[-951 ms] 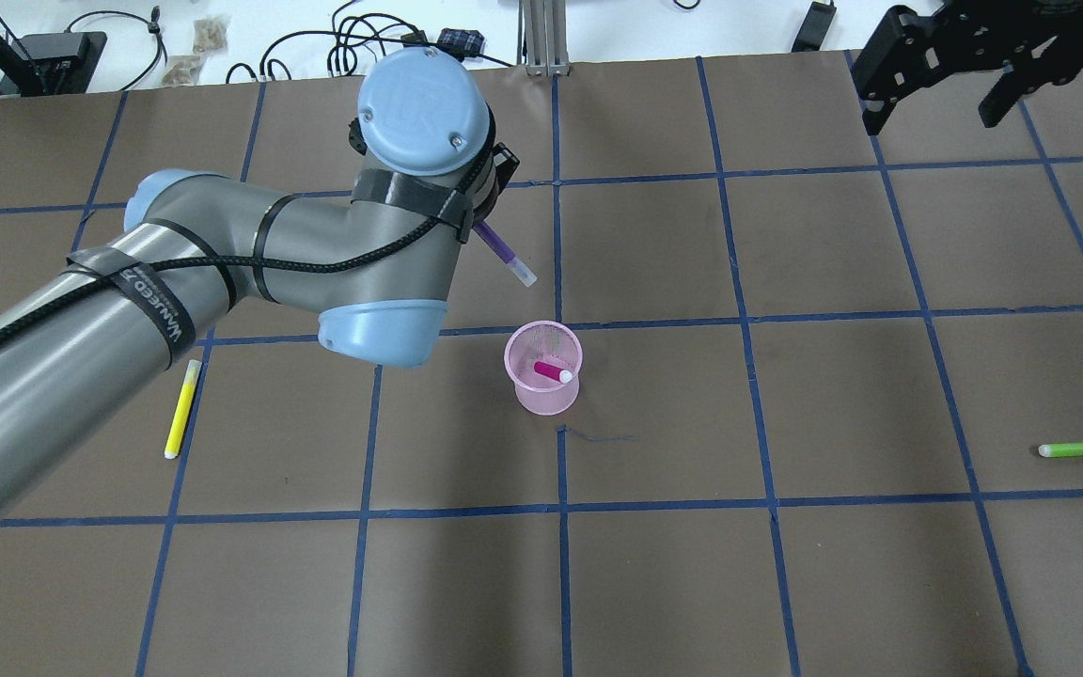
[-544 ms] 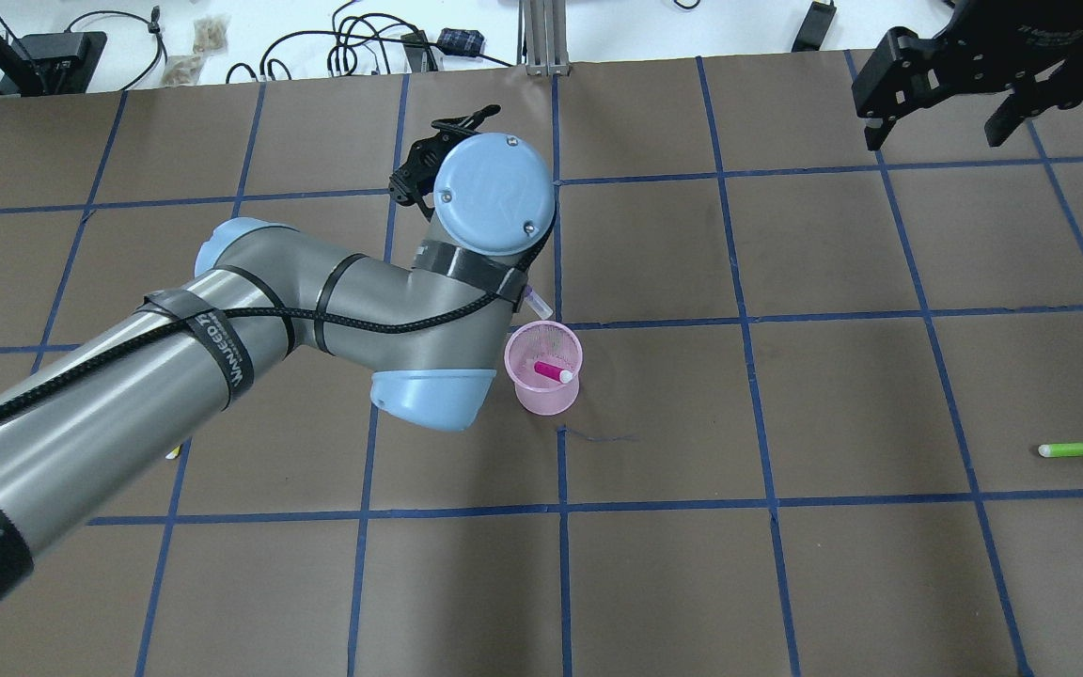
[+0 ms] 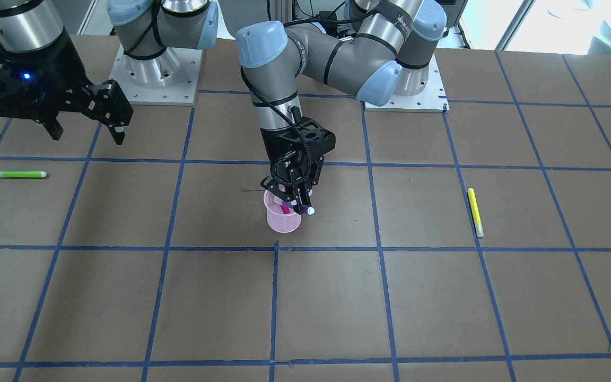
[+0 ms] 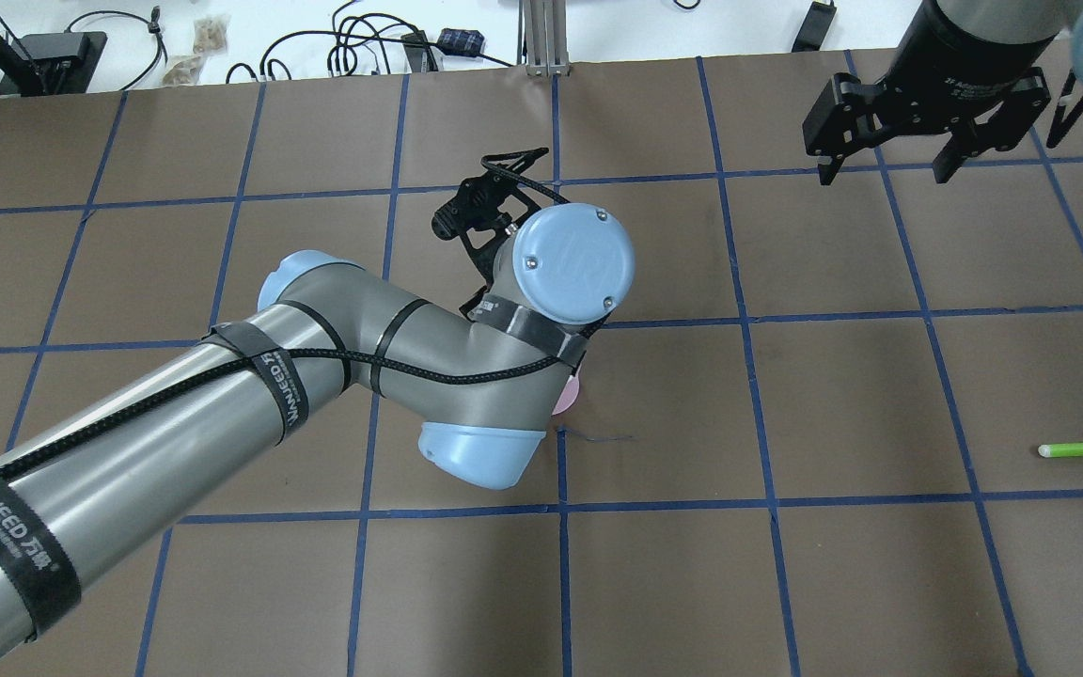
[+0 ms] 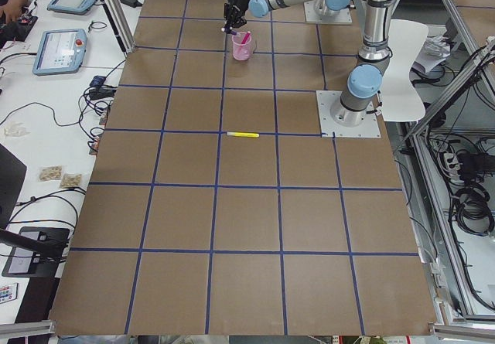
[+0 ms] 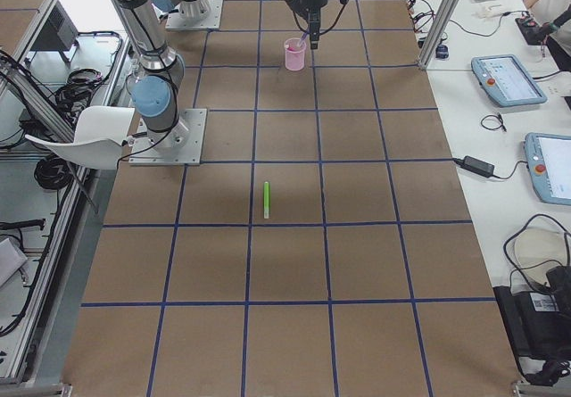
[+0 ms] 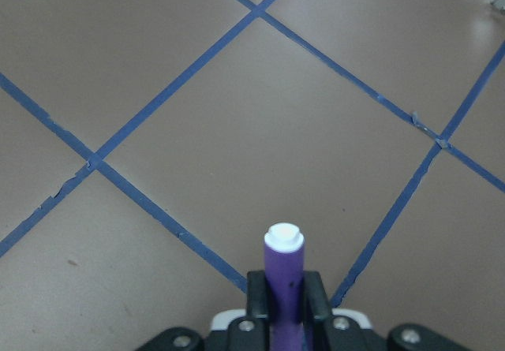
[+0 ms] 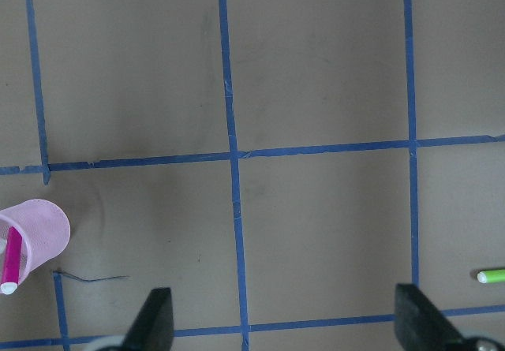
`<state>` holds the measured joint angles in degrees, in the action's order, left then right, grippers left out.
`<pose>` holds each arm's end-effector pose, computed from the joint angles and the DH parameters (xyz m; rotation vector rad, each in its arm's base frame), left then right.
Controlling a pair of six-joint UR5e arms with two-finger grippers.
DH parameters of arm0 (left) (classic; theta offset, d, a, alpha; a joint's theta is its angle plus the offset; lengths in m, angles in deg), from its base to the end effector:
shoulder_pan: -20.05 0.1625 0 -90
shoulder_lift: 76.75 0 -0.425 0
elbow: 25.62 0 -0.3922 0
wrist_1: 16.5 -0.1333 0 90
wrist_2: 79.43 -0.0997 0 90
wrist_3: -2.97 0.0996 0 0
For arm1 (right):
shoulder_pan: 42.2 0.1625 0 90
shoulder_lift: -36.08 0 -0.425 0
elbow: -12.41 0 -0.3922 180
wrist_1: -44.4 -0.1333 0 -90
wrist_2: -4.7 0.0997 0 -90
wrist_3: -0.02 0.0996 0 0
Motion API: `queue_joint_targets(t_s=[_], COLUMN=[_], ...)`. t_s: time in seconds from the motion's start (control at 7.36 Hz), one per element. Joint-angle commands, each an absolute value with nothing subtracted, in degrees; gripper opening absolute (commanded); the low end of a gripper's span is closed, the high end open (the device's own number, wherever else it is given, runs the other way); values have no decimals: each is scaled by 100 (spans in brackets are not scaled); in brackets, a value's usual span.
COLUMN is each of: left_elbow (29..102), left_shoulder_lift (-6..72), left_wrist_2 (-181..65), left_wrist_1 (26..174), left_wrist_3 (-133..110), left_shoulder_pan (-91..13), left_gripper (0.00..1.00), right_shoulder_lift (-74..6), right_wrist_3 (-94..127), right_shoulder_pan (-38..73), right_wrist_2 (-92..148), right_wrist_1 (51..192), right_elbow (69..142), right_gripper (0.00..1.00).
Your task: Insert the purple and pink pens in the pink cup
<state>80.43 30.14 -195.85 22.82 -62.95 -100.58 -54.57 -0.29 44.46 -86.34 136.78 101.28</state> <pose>-0.3694 -0.4492 0.3013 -0.9973 2.7789 -0.8234 0.1025 -0.5007 0.5076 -0.0835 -3.1180 0.1123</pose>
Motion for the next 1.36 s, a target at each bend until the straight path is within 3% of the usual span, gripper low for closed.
queue_joint_targets(t_s=[0.0, 0.41, 0.54, 0.82, 0.95, 1.22], left_elbow=[8046, 8064, 8064, 8055, 8055, 7968], left_shoulder_lift=[3135, 3355, 3373, 3364, 3338, 3137], left_wrist_2=[-19685, -19641, -19659, -19694, -19685, -19659], left_wrist_1=[2296, 2296, 2288, 2296, 2296, 2584], left_wrist_3=[-6408, -6637, -6637, -6620, -6541, -6044], left_shoulder_pan=[-10141, -10211, -10255, -10273, -10273, -10221], left_gripper=[0, 1, 26, 85, 100, 100], right_shoulder_lift=[-5445, -5445, -5436, -5436, -5427, -5419], right_wrist_3=[11, 11, 2, -6, -50, 11], right_shoulder_pan=[4463, 4490, 4490, 4481, 4490, 4490], right_wrist_2=[-8583, -8618, -8626, -8626, -8635, -8635], right_wrist_1=[13678, 13686, 13686, 13686, 13686, 13678], right_elbow=[10161, 10188, 10188, 10188, 10179, 10188], right_gripper=[100, 100, 100, 100, 100, 100])
